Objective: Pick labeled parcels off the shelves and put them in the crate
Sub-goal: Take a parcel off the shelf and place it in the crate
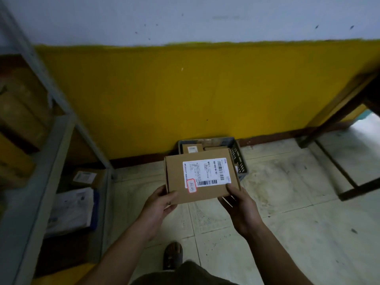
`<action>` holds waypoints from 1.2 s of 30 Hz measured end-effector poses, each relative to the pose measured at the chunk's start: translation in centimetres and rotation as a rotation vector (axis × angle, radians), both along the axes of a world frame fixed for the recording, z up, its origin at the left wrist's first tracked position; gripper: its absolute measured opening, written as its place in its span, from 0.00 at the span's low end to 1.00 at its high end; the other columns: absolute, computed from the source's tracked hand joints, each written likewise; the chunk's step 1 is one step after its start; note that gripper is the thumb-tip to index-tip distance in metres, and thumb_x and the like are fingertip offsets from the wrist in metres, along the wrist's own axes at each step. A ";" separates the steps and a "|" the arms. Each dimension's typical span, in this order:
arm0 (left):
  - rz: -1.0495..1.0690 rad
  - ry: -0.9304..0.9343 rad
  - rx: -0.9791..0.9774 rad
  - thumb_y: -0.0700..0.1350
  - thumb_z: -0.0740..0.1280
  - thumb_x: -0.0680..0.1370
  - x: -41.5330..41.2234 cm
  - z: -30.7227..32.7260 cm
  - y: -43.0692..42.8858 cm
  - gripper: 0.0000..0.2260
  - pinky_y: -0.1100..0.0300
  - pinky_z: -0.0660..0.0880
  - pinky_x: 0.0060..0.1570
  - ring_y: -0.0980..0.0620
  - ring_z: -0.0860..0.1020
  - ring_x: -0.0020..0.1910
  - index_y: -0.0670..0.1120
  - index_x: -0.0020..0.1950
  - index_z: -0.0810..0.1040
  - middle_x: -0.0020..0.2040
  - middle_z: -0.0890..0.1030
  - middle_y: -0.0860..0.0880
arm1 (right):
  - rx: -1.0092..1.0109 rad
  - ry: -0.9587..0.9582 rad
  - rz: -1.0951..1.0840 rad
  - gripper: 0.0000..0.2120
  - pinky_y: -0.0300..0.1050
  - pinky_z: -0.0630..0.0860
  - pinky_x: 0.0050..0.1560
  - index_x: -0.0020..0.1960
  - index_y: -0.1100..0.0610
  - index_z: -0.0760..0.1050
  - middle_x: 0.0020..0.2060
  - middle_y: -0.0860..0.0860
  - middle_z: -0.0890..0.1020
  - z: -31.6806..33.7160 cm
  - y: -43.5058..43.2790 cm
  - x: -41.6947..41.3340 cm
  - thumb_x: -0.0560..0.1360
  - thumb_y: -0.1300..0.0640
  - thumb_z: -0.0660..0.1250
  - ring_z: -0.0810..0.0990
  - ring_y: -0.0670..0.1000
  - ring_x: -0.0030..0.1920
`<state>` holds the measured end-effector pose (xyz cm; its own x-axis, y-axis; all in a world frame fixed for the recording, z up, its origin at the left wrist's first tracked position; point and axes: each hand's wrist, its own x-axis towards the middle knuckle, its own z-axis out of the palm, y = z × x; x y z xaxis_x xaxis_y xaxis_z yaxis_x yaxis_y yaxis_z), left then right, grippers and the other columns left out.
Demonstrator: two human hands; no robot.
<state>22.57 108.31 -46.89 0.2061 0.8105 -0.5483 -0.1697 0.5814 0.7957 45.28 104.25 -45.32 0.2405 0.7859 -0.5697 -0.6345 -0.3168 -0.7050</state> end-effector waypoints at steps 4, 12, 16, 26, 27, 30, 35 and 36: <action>-0.033 -0.002 -0.030 0.40 0.68 0.76 2.1 -0.3 5.3 0.14 0.58 0.75 0.54 0.50 0.79 0.57 0.50 0.60 0.76 0.55 0.84 0.50 | 0.001 -0.021 -0.033 0.17 0.48 0.77 0.53 0.65 0.59 0.74 0.58 0.58 0.83 0.3 3.8 1.7 0.77 0.62 0.65 0.81 0.56 0.58; -0.109 0.022 -0.069 0.41 0.68 0.76 8.6 -1.8 13.2 0.16 0.58 0.75 0.50 0.49 0.79 0.57 0.49 0.63 0.76 0.57 0.83 0.49 | -0.060 0.030 -0.106 0.21 0.51 0.76 0.59 0.67 0.60 0.72 0.57 0.59 0.83 -2.1 10.5 8.0 0.75 0.62 0.67 0.79 0.59 0.62; -0.108 0.048 -0.111 0.41 0.68 0.76 13.2 -4.1 18.2 0.17 0.58 0.74 0.52 0.48 0.79 0.59 0.48 0.64 0.75 0.59 0.82 0.48 | -0.118 0.054 -0.065 0.23 0.51 0.75 0.59 0.69 0.62 0.70 0.60 0.60 0.81 -4.6 15.2 12.9 0.75 0.61 0.67 0.78 0.59 0.62; 0.133 0.052 -0.303 0.37 0.68 0.76 29.4 -9.4 26.5 0.21 0.56 0.75 0.52 0.46 0.78 0.59 0.46 0.68 0.72 0.61 0.81 0.45 | -0.300 0.001 0.102 0.21 0.50 0.77 0.52 0.65 0.60 0.72 0.57 0.59 0.82 -9.9 27.8 29.7 0.74 0.57 0.67 0.80 0.59 0.59; 0.163 0.033 -0.342 0.37 0.68 0.76 30.7 -10.2 27.5 0.20 0.56 0.74 0.53 0.46 0.78 0.59 0.46 0.67 0.73 0.61 0.81 0.44 | -0.324 0.002 0.110 0.21 0.50 0.77 0.52 0.66 0.60 0.72 0.57 0.59 0.82 -10.7 29.1 31.0 0.74 0.58 0.67 0.80 0.59 0.59; 0.280 -0.047 -0.444 0.36 0.67 0.76 33.3 -11.2 28.7 0.17 0.50 0.72 0.62 0.45 0.78 0.60 0.44 0.65 0.75 0.60 0.81 0.42 | -0.354 0.032 0.125 0.24 0.50 0.78 0.52 0.66 0.61 0.71 0.57 0.60 0.83 -12.2 31.8 32.9 0.71 0.58 0.68 0.81 0.59 0.59; 0.436 -0.134 -0.608 0.36 0.67 0.75 36.0 -16.5 31.3 0.18 0.52 0.74 0.55 0.45 0.79 0.58 0.46 0.64 0.76 0.57 0.83 0.45 | -0.427 0.077 0.137 0.19 0.49 0.77 0.52 0.65 0.59 0.73 0.57 0.57 0.83 -17.8 36.0 33.5 0.75 0.58 0.67 0.82 0.57 0.58; 0.456 -0.143 -0.622 0.36 0.66 0.75 36.3 -18.2 32.3 0.18 0.52 0.74 0.54 0.45 0.79 0.58 0.46 0.64 0.76 0.57 0.83 0.45 | -0.438 0.077 0.140 0.17 0.48 0.77 0.52 0.65 0.58 0.73 0.57 0.57 0.83 -19.8 36.8 33.8 0.77 0.58 0.66 0.82 0.57 0.58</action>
